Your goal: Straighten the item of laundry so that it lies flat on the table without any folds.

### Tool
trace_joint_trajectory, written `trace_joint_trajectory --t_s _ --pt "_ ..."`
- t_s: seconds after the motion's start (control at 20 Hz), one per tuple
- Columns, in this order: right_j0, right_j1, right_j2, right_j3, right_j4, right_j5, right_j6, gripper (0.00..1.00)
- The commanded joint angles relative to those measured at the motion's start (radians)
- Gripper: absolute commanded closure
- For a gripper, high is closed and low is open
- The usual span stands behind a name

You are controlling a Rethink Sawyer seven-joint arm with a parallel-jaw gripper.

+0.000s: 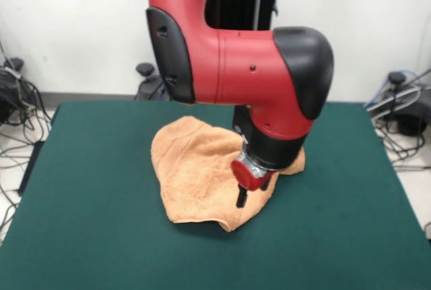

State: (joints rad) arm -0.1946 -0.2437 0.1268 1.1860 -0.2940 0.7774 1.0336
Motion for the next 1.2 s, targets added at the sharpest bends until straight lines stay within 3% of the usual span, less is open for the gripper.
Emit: trace_joint_trajectory --t_s 0.05,0.5,0.85,1.2 --pt "0.038 0.051 0.009 -0.009 0.044 0.057 0.228 0.00" --pt "0.026 0.027 0.003 0.029 0.064 0.042 0.224 0.00" --pt "0.025 -0.177 0.002 0.150 0.150 0.134 0.246 0.00" --pt "0.089 -0.312 -0.059 0.145 0.216 0.270 0.328 0.00"
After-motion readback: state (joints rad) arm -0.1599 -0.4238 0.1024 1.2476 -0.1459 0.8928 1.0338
